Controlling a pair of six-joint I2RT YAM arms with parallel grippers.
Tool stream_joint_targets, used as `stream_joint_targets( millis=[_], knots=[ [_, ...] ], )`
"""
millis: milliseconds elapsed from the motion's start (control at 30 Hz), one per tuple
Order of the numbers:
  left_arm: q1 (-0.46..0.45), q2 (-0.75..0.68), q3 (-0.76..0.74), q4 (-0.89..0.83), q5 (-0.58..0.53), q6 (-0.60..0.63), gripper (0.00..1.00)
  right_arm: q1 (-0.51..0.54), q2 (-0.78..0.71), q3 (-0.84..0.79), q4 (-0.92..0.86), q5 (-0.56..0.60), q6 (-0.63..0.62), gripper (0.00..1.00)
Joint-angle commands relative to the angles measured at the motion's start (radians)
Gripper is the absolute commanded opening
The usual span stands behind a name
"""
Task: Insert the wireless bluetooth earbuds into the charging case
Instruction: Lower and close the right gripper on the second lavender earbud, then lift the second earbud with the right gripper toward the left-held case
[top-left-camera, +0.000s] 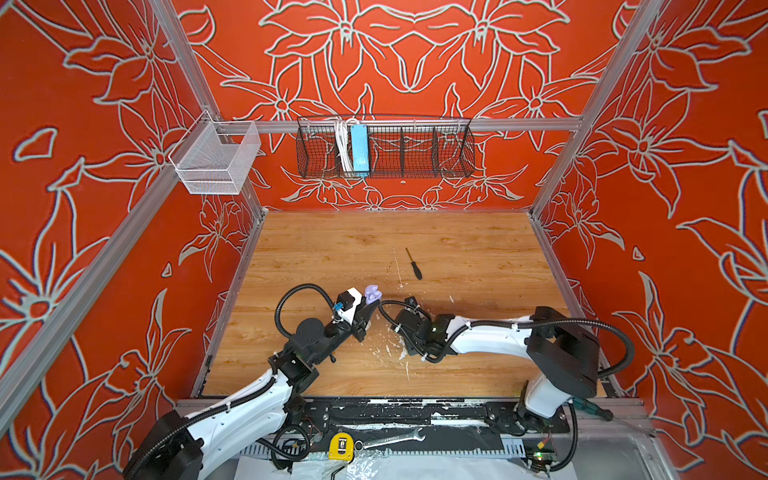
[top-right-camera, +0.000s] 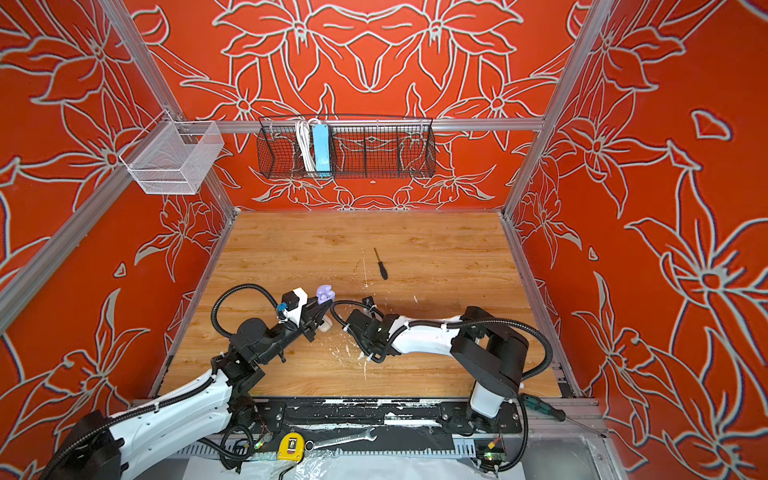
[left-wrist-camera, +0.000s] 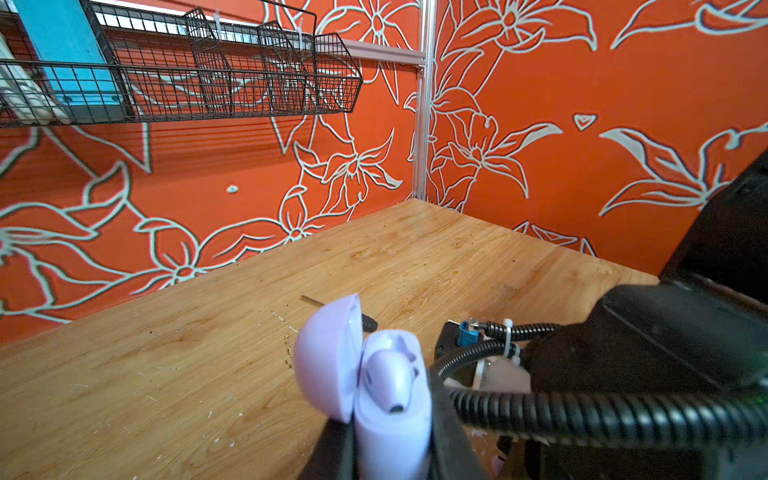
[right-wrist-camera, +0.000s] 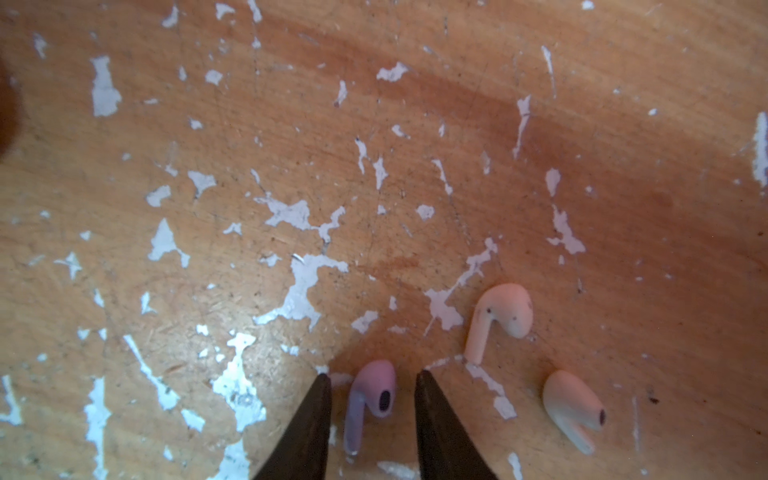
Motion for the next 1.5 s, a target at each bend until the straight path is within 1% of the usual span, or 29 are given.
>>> stream_joint_targets(
  millis=[0,167,600,1033,1200,1300,1400,1467],
  knots=[
    [-0.002,-0.012,0.024,0.006,0.025,-0.002,0.00,-0.002,0.050,0.000,-0.015,-0.001,0.012,0.36],
    [-0.002,-0.010,0.024,0.006,0.024,-0.003,0.00,-0.002,0.045,-0.006,-0.014,0.002,0.015,0.35],
    [-0.002,-0.013,0.022,0.006,0.024,-0.003,0.00,-0.003,0.036,-0.013,-0.020,0.023,0.018,0.28],
    [-0.002,-0.008,0.022,0.009,0.028,-0.003,0.00,-0.003,-0.034,-0.087,0.059,0.022,0.075,0.17],
    [-0.002,0.002,0.024,0.018,0.043,-0.003,0.00,-0.003,-0.126,-0.109,0.071,0.026,0.087,0.15],
    [-0.002,0.007,0.022,0.028,0.064,-0.001,0.00,-0.004,-0.215,-0.128,0.090,0.028,0.093,0.15],
    [-0.002,0.008,0.019,0.040,0.089,0.003,0.00,-0.002,-0.330,-0.165,0.153,0.012,0.085,0.14],
    [-0.002,0.006,0.018,0.051,0.108,-0.001,0.00,0.000,-0.427,-0.207,0.233,-0.002,0.072,0.13]
  ],
)
